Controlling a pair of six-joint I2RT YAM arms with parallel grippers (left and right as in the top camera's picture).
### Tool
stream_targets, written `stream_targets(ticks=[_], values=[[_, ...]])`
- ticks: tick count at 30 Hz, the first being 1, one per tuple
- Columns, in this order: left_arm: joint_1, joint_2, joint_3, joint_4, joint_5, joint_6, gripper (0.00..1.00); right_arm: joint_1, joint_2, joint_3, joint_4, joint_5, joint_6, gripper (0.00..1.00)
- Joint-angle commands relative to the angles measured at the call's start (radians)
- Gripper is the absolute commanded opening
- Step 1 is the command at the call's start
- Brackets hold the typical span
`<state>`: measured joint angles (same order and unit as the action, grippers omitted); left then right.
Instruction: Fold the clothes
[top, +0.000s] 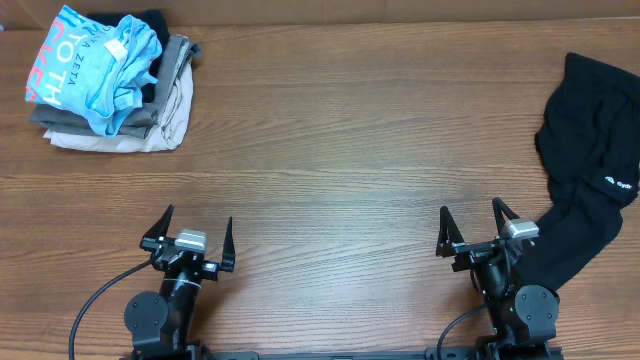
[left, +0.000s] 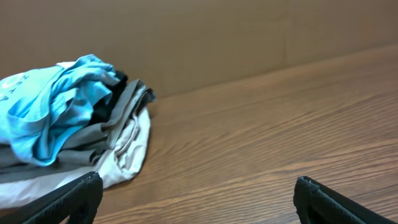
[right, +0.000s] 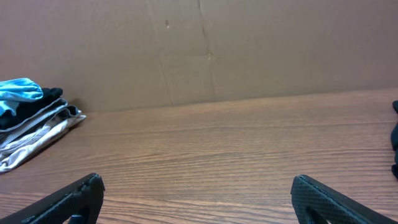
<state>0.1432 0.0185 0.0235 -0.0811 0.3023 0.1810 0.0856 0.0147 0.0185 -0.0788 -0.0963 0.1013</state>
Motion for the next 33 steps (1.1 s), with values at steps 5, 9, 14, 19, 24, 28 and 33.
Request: stream_targets(ticks=[5, 9, 14, 19, 24, 28, 33], values=[[-0.071, -0.015, -0.011, 0.01, -0.076, -0.029, 1.0, 0.003, -0.012, -0.011, 0.005, 0.01, 0.004, 1.0], [-0.08, -0.015, -0.014, 0.008, -0.108, -0.029, 1.0, 0.003, -0.012, -0.011, 0.005, 0.01, 0.004, 1.0], [-0.078, -0.015, -0.014, 0.01, -0.106, -0.029, 1.0, 0.003, -0.012, -0.011, 0.005, 0.01, 0.004, 1.0], [-0.078, -0.014, -0.014, 0.012, -0.095, -0.029, 1.0, 0.003, -0.012, -0.011, 0.005, 0.01, 0.004, 1.0], [-0.078, -0.014, -0.014, 0.012, -0.095, -0.028, 1.0, 0.003, -0.012, -0.011, 0.005, 0.01, 0.004, 1.0], [-0.078, -0.014, -0.013, 0.012, -0.095, -0.029, 1.0, 0.003, -0.012, -0.011, 0.005, 0.01, 0.004, 1.0], [-0.078, -0.014, -0.013, 0.012, -0.095, -0.028, 1.0, 0.003, -0.012, -0.011, 0.005, 0.01, 0.004, 1.0]])
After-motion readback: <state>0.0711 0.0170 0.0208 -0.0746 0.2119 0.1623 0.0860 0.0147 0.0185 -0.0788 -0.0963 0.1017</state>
